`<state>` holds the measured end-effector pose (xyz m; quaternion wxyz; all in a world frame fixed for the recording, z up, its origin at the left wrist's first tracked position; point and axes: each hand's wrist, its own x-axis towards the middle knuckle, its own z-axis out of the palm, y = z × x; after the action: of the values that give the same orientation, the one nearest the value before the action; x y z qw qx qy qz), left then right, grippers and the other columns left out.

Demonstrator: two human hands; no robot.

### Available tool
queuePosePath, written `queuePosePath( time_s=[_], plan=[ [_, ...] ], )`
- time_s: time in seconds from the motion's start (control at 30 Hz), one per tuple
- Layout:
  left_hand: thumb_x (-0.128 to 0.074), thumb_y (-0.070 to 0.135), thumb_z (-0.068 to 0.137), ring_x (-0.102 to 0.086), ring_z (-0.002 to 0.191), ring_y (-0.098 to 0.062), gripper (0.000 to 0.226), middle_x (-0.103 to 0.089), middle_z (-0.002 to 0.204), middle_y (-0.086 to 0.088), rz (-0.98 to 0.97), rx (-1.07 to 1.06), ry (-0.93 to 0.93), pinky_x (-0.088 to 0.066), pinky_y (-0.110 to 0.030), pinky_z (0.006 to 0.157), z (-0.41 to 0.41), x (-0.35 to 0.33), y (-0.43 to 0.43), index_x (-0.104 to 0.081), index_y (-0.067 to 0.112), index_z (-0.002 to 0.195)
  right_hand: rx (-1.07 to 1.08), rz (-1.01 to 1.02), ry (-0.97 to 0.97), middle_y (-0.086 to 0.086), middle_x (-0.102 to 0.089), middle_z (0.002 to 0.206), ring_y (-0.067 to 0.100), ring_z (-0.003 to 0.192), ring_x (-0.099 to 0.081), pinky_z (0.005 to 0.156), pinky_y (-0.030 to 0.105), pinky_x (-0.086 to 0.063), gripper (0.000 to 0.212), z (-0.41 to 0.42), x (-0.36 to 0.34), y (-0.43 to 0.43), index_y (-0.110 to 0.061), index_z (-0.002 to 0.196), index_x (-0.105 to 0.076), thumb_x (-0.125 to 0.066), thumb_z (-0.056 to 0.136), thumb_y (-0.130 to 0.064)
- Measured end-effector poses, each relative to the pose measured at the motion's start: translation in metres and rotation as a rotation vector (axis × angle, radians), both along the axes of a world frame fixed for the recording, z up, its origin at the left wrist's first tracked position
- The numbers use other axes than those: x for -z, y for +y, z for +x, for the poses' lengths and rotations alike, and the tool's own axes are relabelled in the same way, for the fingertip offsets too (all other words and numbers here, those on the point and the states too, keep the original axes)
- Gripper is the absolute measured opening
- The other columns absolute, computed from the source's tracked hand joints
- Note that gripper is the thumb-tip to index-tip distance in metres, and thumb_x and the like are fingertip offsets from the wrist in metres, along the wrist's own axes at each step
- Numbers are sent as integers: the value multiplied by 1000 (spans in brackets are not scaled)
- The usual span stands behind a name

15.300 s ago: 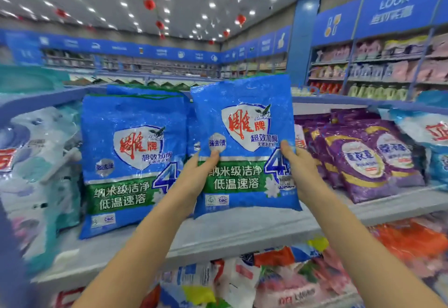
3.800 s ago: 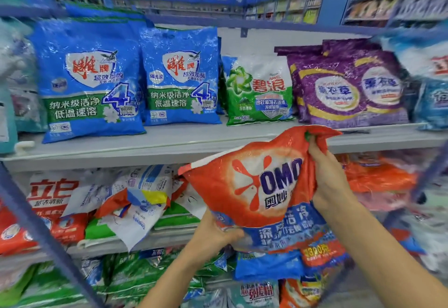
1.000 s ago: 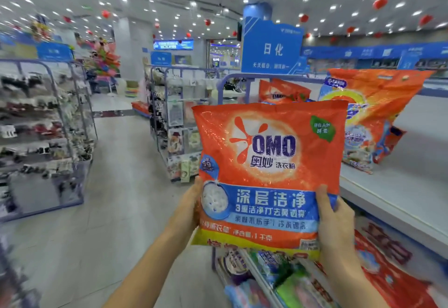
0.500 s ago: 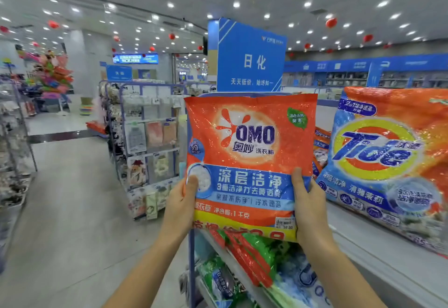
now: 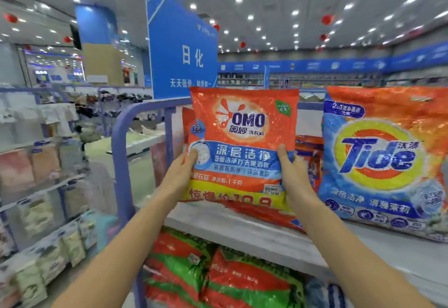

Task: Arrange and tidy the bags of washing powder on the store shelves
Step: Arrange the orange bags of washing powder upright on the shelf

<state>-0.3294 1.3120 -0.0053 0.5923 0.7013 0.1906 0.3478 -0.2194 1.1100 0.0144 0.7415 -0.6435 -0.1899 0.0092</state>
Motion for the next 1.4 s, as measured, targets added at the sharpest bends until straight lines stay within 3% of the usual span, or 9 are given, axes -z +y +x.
queuePosePath(
  time_s=[0.2, 0.47, 0.53, 0.6, 0.67, 0.9, 1.07, 1.27, 1.4],
  plan=[
    [-48, 33, 98, -67, 89, -33, 30, -69, 103, -20, -130, 130, 33, -53, -48, 89, 39, -20, 60, -64, 10, 106, 136, -26, 10, 6, -38, 69, 14, 56, -34, 52, 29, -29, 38, 14, -9, 57, -13, 74, -42, -43, 97, -43],
    [-49, 30, 95, -68, 89, -34, 25, -71, 102, -16, -246, 63, -42, -56, -44, 80, 65, -13, 110, -67, 13, 101, 205, -16, -39, 1, -47, 69, 15, 62, -43, 57, 27, -34, 35, 24, -1, 119, -17, 71, -42, -45, 97, -40],
    [-51, 24, 94, -65, 95, -34, 27, -67, 109, -18, -211, -2, 18, -53, -42, 84, 71, -2, 117, -65, 5, 107, 150, -109, -27, 8, -58, 99, 23, 90, -56, 73, 31, -46, 23, 23, 11, 127, -19, 97, -56, -46, 96, -40],
    [-49, 21, 95, -60, 90, -28, 29, -64, 109, -18, -170, -26, 61, -50, -33, 74, 75, 8, 119, -62, 0, 111, 139, -189, 22, 9, -46, 139, 27, 126, -45, 101, 43, -41, 53, 24, 18, 131, -12, 139, -40, -47, 96, -42],
    [-46, 19, 96, -55, 84, -23, 28, -62, 109, -21, -135, -58, 58, -42, -28, 67, 79, 9, 119, -60, -1, 110, 157, -159, 55, 6, -35, 149, 27, 135, -37, 109, 45, -34, 63, 26, 19, 135, -11, 147, -27, -46, 96, -42],
    [-38, 21, 100, -55, 88, -24, 28, -63, 108, -16, 12, -158, 15, -41, -31, 74, 79, 14, 115, -59, 5, 107, 150, -61, 33, -3, -54, 124, 20, 114, -54, 94, 30, -43, 48, 32, 23, 139, -18, 137, -41, -40, 98, -44],
    [-39, 19, 99, -57, 90, -29, 28, -63, 107, -20, 60, -197, 44, -40, -32, 74, 76, 15, 117, -60, 1, 103, 312, -4, 67, -3, -52, 69, 11, 61, -49, 55, 26, -38, 34, 26, 45, 150, -19, 72, -46, -40, 99, -39],
    [-49, 32, 95, -61, 86, -20, 27, -61, 106, -7, 168, -195, 36, -38, -27, 60, 58, 16, 117, -49, 12, 113, 344, -153, -76, -10, -55, 91, 11, 85, -50, 77, 27, -38, 33, 24, 47, 152, -12, 116, -54, -37, 100, -36],
    [-81, 36, 72, -48, 126, -23, 98, -41, 142, -4, 297, 71, 13, -46, -46, 99, 37, 22, 112, -18, 25, 147, 287, -54, -25, 0, -63, 108, 18, 96, -62, 86, 39, -52, 27, 31, 32, 148, -17, 115, -54, -47, 97, -35]
  ],
)
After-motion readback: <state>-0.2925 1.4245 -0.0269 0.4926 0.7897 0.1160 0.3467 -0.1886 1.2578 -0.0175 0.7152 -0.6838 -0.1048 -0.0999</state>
